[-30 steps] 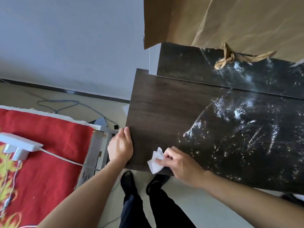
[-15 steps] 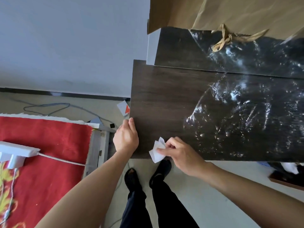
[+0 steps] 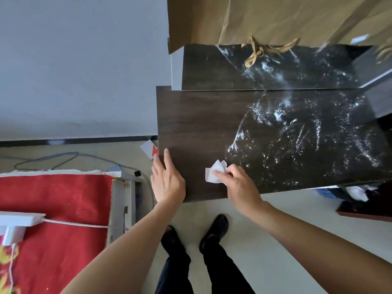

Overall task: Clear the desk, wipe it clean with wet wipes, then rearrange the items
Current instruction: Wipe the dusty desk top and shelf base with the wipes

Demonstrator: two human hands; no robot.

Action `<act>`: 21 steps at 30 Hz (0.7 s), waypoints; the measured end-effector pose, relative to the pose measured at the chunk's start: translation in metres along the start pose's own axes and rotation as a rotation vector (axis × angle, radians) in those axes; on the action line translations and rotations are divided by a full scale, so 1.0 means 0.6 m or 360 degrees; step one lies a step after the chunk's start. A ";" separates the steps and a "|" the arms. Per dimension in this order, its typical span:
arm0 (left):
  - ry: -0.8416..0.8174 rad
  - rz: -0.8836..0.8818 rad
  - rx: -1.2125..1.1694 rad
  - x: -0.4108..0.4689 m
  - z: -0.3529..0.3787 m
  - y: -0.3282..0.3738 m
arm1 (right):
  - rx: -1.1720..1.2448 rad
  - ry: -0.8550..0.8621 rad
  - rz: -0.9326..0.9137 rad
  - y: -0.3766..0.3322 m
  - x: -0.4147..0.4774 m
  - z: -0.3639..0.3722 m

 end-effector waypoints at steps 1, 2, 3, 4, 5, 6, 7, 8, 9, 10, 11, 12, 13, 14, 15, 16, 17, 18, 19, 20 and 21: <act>0.0000 -0.0046 0.0002 -0.004 0.002 0.008 | 0.0019 0.0049 0.0045 -0.015 -0.009 0.010; 0.0022 -0.0079 -0.0004 -0.007 0.004 0.015 | 0.0039 0.0039 0.0027 -0.030 -0.026 0.022; 0.0047 -0.0090 0.0006 -0.008 0.007 0.017 | 0.0040 0.0008 -0.0041 -0.034 -0.049 0.037; 0.0062 -0.0086 0.0033 -0.009 0.010 0.016 | 0.0024 -0.0025 -0.0100 -0.028 -0.067 0.041; 0.0064 -0.0081 0.0068 -0.009 0.014 0.014 | 0.0035 -0.0056 -0.0075 -0.006 -0.079 0.035; 0.0062 -0.0078 0.0106 -0.009 0.018 0.012 | 0.0076 -0.0024 0.0037 0.027 -0.082 0.021; 0.0057 -0.0079 0.0145 -0.007 0.021 0.011 | 0.0095 0.0033 0.0201 0.068 -0.082 0.003; 0.0051 -0.0087 0.0169 -0.006 0.022 0.011 | 0.0091 0.0082 0.0351 0.108 -0.082 -0.012; 0.0046 -0.0100 0.0184 -0.005 0.024 0.012 | 0.0067 0.0123 0.0442 0.134 -0.080 -0.025; 0.0042 -0.0110 0.0194 -0.005 0.024 0.013 | 0.0014 0.0138 0.0461 0.142 -0.077 -0.029; 0.0041 -0.0111 0.0206 -0.005 0.024 0.015 | -0.0009 0.0155 0.0460 0.131 -0.071 -0.026; 0.0042 -0.0106 0.0217 -0.006 0.024 0.016 | 0.0005 0.0182 0.0463 0.102 -0.065 -0.019; 0.0048 -0.0101 0.0222 -0.006 0.023 0.017 | 0.0026 0.0170 0.0414 0.066 -0.060 -0.004; 0.0056 -0.0096 0.0216 -0.006 0.022 0.018 | 0.0035 0.0133 0.0310 0.030 -0.056 0.013; 0.0068 -0.0091 0.0206 -0.006 0.022 0.019 | 0.0029 0.0107 0.0189 0.003 -0.054 0.027; 0.0081 -0.0087 0.0195 -0.007 0.021 0.020 | 0.0024 0.0081 0.0091 -0.008 -0.052 0.032; 0.0086 -0.0082 0.0197 -0.006 0.021 0.021 | 0.0032 0.0091 0.0048 0.001 -0.044 0.027; 0.0085 -0.0081 0.0202 -0.004 0.022 0.021 | 0.0036 0.0117 0.0106 0.026 -0.034 0.013; 0.0081 -0.0086 0.0205 -0.003 0.023 0.020 | -0.0002 0.0141 0.0238 0.061 -0.024 -0.003; 0.0078 -0.0087 0.0208 -0.004 0.024 0.019 | -0.0058 0.0171 0.0390 0.098 -0.015 -0.019; 0.0084 -0.0085 0.0212 -0.004 0.023 0.019 | -0.0102 0.0234 0.0515 0.128 -0.005 -0.033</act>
Point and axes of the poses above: each hand's wrist, its own x-axis towards the middle knuckle, its own z-axis out of the palm, y = z × x, the point moved 3 cm from there along x, towards the middle knuckle, and after that the axes turned 14 degrees about z, right-handed, at the moved point
